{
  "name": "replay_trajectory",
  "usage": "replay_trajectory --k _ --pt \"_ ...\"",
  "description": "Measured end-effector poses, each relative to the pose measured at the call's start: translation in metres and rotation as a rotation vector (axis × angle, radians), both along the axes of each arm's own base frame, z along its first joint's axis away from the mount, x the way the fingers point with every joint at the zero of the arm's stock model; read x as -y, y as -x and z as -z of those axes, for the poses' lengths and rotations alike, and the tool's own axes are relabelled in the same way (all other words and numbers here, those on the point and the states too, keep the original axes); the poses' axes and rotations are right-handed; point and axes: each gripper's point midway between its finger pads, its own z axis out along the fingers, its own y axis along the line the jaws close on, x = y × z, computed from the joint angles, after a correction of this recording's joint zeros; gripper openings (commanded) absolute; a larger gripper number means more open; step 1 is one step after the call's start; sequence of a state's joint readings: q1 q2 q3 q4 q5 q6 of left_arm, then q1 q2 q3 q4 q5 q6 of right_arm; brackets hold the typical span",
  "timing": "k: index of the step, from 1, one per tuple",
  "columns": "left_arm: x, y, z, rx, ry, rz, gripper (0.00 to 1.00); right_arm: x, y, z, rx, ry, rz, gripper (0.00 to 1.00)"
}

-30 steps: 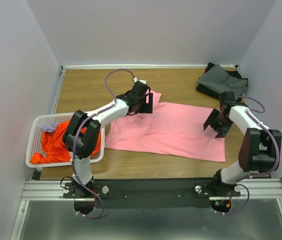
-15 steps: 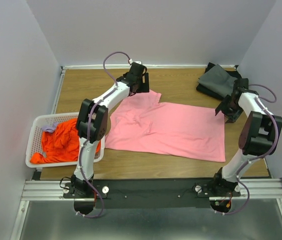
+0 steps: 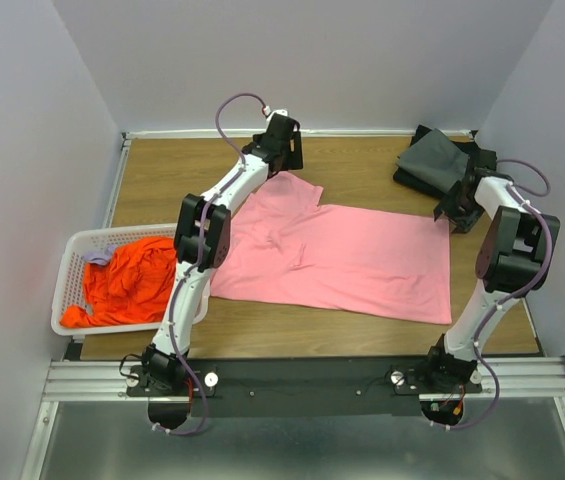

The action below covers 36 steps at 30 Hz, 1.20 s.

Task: Fold and stack the t-shirts
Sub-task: Fold the tshirt

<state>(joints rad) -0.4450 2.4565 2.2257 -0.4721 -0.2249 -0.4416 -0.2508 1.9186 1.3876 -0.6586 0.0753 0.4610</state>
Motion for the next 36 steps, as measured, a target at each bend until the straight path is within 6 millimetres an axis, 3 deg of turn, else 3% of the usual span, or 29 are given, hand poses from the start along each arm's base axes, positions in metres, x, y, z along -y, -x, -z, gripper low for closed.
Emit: replay_trajectory --k 5,12,19,26,30,32,33,36 --pt "-0.001 -0.004 0.007 -0.001 0.001 -0.009 0.88 0.007 -0.009 0.014 -0.006 0.001 0.005 0.58" --pt "-0.002 -0.005 0.027 -0.023 -0.006 -0.013 0.88 0.009 -0.014 0.022 -0.001 0.003 0.003 0.43" --pt "-0.005 -0.005 0.052 -0.056 -0.025 -0.024 0.88 0.009 -0.015 0.024 0.007 0.005 0.003 0.41" --pt "-0.007 -0.016 0.04 -0.011 -0.019 -0.051 0.86 0.008 -0.014 0.024 0.024 0.002 -0.001 0.4" --pt "-0.008 -0.022 0.035 0.015 -0.019 -0.064 0.8 0.008 -0.014 0.024 0.033 0.003 -0.002 0.4" --pt "-0.007 -0.024 0.036 0.023 -0.016 -0.065 0.74 0.008 -0.014 0.024 0.038 0.004 -0.002 0.4" --pt "-0.007 -0.026 0.037 0.025 -0.014 -0.065 0.67 0.008 -0.014 0.024 0.038 0.004 -0.002 0.4" --pt "-0.007 -0.026 0.045 0.018 -0.021 -0.064 0.62 0.007 -0.014 0.024 0.039 0.003 -0.002 0.4"
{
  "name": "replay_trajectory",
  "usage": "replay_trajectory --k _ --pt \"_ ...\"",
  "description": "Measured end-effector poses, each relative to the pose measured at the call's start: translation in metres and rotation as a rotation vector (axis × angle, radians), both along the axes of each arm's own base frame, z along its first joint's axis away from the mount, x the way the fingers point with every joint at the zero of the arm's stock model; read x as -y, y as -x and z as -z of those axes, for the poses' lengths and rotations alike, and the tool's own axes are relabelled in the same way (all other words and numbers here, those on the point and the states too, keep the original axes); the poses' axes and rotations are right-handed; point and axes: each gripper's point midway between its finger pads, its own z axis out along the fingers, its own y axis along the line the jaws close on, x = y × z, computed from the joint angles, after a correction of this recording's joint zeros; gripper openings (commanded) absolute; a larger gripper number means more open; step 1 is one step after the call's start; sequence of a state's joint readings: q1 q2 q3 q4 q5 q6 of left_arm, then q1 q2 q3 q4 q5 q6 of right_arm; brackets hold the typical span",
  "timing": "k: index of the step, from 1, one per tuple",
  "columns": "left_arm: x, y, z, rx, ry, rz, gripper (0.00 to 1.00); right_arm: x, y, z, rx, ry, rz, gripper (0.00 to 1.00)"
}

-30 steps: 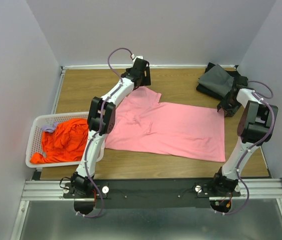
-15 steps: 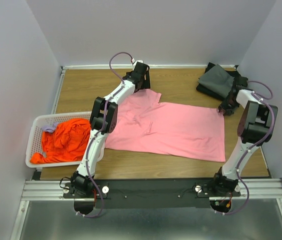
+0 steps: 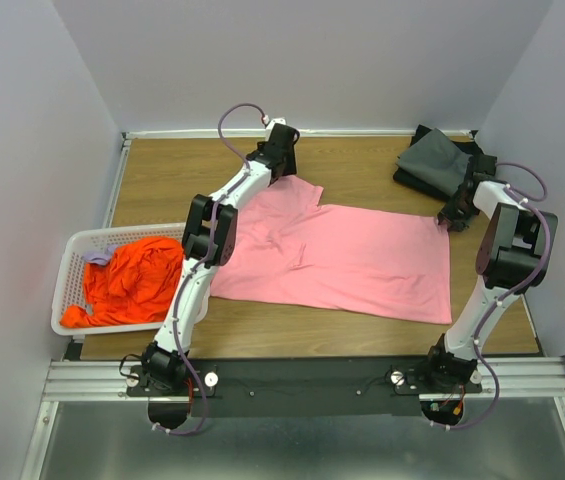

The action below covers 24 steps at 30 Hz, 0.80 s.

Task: Fold and stack the t-shirts
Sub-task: Fold the tshirt

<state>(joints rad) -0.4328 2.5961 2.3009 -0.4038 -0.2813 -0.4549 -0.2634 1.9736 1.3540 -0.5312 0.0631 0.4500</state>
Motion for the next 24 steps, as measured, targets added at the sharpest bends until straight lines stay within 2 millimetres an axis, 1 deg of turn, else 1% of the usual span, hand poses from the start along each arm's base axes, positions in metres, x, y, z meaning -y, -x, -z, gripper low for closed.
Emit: replay_trajectory --k 3,6,7,9,12,13,15,17,18,20,24 --pt "-0.002 0.0 0.01 -0.01 -0.011 -0.004 0.62 0.0 0.0 0.0 0.001 -0.001 0.0 0.4" --pt "-0.003 -0.001 0.009 -0.005 -0.017 -0.011 0.61 0.0 0.0 0.0 0.002 -0.002 -0.001 0.4" --pt "-0.003 -0.001 0.01 -0.005 -0.018 -0.013 0.58 0.0 0.0 0.0 0.002 -0.003 -0.001 0.4" --pt "-0.005 -0.002 0.01 -0.004 -0.023 -0.016 0.48 0.0 0.0 0.0 0.002 -0.003 -0.002 0.4" --pt "-0.007 -0.005 0.009 0.004 -0.023 -0.019 0.44 0.0 0.0 0.0 0.005 -0.003 -0.002 0.4" --pt "-0.007 -0.006 0.009 0.005 -0.023 -0.019 0.39 0.0 0.0 0.0 0.007 -0.003 -0.002 0.4" --pt "-0.009 -0.008 0.009 0.006 -0.025 -0.019 0.34 0.0 0.0 0.0 0.009 -0.002 -0.002 0.4" --pt "-0.011 -0.009 0.008 0.007 -0.026 -0.017 0.27 0.0 0.0 0.0 0.012 -0.001 -0.002 0.39" --pt "-0.011 -0.009 0.008 0.006 -0.024 -0.013 0.2 0.0 0.0 0.0 0.013 -0.001 -0.002 0.39" --pt "-0.011 -0.01 0.01 0.003 -0.017 -0.008 0.17 0.0 0.0 0.0 0.015 0.0 -0.002 0.39" --pt "-0.01 -0.012 0.012 0.0 -0.003 0.007 0.15 0.0 0.0 0.0 0.015 0.0 -0.002 0.37"
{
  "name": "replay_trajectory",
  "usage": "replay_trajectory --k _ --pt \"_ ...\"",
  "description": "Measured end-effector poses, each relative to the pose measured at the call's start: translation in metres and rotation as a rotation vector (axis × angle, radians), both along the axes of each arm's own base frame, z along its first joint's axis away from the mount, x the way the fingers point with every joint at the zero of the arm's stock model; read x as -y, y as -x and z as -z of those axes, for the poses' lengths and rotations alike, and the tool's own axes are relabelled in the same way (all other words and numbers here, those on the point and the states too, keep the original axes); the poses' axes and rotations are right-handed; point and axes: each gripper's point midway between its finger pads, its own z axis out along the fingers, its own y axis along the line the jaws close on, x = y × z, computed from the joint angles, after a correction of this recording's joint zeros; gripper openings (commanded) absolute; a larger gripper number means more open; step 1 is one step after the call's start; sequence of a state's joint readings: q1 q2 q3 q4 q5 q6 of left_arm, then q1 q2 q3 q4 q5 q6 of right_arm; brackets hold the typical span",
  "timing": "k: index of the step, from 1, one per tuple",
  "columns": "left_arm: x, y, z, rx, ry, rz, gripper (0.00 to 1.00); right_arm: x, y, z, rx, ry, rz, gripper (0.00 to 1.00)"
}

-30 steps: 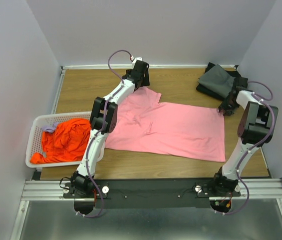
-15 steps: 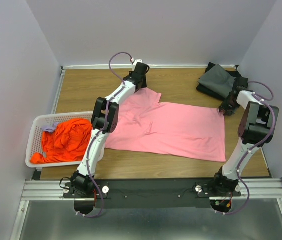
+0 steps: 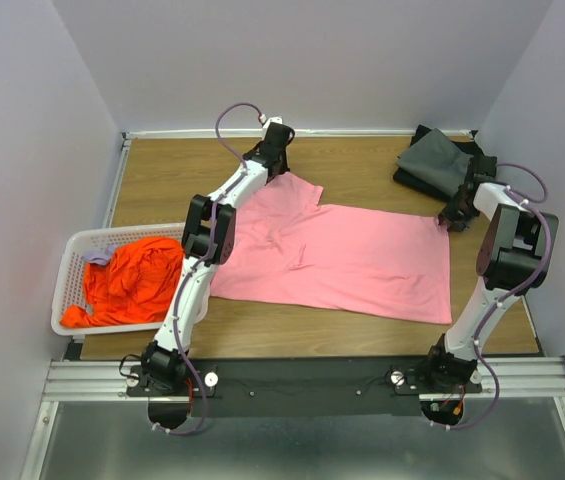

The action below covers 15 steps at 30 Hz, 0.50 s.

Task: Fold and stack the t-shirts
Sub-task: Fold the tshirt

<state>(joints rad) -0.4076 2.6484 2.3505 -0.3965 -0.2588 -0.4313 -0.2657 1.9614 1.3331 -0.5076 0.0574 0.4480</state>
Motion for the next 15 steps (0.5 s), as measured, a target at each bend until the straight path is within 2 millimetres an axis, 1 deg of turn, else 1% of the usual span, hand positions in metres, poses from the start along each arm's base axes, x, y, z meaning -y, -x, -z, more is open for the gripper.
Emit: replay_trajectory --k 5,7,8,9,15 --pt "0.005 0.0 -0.001 0.0 0.014 0.032 0.04 0.001 0.0 0.0 0.0 -0.004 0.01 0.33" --pt "0.01 0.0 -0.001 0.0 0.028 0.06 0.0 0.001 0.0 0.0 0.0 -0.005 0.013 0.29" --pt "0.012 0.0 0.0 0.001 0.036 0.073 0.0 0.001 0.0 0.0 0.0 -0.006 0.014 0.27" --pt "0.014 -0.001 0.0 0.006 0.046 0.086 0.0 0.001 -0.001 0.0 0.0 -0.007 0.015 0.24" --pt "0.021 -0.005 -0.001 0.027 0.103 0.13 0.0 0.001 -0.006 0.002 0.0 -0.013 0.013 0.11"
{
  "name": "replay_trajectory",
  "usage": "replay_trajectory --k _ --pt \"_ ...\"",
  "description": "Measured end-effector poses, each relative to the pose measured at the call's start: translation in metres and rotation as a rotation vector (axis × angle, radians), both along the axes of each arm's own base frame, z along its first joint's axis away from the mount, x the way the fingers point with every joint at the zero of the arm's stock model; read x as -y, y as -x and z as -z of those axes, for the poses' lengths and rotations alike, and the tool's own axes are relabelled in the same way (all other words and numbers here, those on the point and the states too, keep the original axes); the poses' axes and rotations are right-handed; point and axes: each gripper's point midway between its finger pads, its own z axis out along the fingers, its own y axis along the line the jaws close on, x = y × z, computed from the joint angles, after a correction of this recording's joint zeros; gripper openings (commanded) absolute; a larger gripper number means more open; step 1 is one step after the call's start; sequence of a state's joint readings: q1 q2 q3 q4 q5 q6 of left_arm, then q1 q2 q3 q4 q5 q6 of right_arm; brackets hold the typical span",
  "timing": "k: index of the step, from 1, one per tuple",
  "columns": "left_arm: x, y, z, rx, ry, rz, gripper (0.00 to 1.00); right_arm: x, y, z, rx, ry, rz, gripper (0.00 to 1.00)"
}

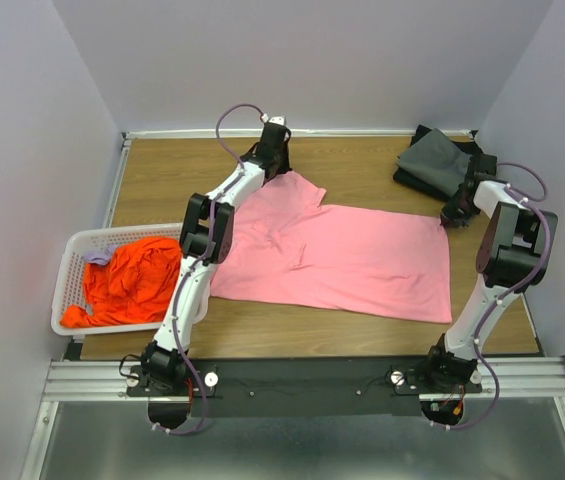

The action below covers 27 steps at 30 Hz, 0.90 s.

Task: Fold and stack the t-shirts
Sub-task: Fold the tshirt

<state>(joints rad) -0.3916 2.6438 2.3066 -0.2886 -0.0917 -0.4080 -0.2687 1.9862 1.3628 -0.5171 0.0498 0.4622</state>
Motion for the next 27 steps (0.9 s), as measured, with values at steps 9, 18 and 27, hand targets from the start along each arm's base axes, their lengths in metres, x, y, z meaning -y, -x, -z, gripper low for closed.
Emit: replay_trajectory --k 9,18,27 --pt "-0.005 0.005 -0.009 -0.011 0.074 0.01 0.0 -0.002 -0.002 -0.001 0.006 -0.01 -0.009 0.02" --pt "-0.009 0.007 -0.067 0.06 0.175 0.025 0.0 -0.002 0.0 -0.006 0.004 -0.002 -0.026 0.02" --pt "0.0 0.002 -0.094 0.106 0.243 0.103 0.0 -0.002 0.001 -0.015 0.009 -0.001 -0.03 0.02"
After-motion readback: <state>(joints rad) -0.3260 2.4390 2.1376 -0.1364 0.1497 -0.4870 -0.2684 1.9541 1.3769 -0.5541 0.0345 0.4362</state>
